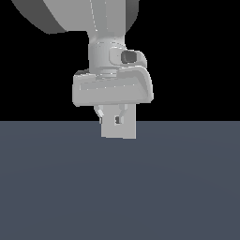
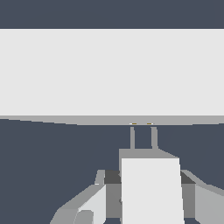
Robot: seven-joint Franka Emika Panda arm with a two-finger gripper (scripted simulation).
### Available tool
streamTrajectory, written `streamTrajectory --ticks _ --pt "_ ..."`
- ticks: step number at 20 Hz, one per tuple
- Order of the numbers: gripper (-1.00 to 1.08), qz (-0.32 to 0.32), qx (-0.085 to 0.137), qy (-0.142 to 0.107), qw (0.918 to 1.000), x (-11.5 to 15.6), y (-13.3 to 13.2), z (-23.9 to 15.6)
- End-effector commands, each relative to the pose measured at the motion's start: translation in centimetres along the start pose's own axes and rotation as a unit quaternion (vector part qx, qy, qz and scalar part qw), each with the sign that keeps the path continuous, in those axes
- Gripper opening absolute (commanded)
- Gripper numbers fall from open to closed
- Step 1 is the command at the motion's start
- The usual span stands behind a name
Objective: Plug the charger into the wall socket.
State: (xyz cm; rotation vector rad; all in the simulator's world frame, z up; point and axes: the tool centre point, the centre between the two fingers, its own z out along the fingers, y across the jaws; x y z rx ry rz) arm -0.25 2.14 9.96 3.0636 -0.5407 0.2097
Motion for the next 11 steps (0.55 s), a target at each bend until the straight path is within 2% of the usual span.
streamTrajectory --ticks 1,11 --pt "-1.00 0.000 0.000 0.000 1.0000 0.9 0.0 0.1" --pt "-1.00 0.000 0.000 0.000 1.0000 1.9 0.0 0.2"
